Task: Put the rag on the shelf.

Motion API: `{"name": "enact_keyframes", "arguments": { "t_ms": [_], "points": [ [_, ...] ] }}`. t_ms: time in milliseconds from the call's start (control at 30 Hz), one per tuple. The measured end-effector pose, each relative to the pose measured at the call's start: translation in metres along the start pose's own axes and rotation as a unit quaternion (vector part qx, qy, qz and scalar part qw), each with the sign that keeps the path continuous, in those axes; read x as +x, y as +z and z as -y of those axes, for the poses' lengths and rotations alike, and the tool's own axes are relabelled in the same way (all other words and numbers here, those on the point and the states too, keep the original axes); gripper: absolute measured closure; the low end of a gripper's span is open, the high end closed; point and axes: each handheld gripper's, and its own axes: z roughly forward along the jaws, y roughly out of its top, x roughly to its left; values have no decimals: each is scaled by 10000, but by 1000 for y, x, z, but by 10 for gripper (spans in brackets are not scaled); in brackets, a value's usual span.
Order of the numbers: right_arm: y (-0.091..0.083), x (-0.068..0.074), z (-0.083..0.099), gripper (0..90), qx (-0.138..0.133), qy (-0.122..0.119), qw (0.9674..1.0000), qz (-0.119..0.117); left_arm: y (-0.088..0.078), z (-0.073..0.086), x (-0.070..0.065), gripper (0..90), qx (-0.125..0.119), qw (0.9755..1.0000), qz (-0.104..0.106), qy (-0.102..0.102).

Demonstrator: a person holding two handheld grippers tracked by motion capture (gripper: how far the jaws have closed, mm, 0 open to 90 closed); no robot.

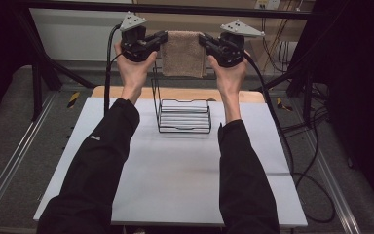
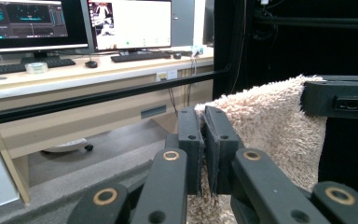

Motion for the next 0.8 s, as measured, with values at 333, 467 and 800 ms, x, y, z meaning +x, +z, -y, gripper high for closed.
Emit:
{"name": "enact_keyframes", "arguments": {
  "t_ms": [333, 467, 800],
  "points": [
    [0, -3, 14, 839, 80, 69, 9999, -98, 3, 16, 0, 855, 100, 9999, 78, 57],
    [-4, -1, 22, 838, 159, 29, 9997, -161, 0, 25, -2, 855, 170, 9997, 154, 124],
    [-14, 4, 37, 836, 273, 69, 9994, -203, -12, 41, -8, 855, 193, 9992, 283, 199]
  ]
}}
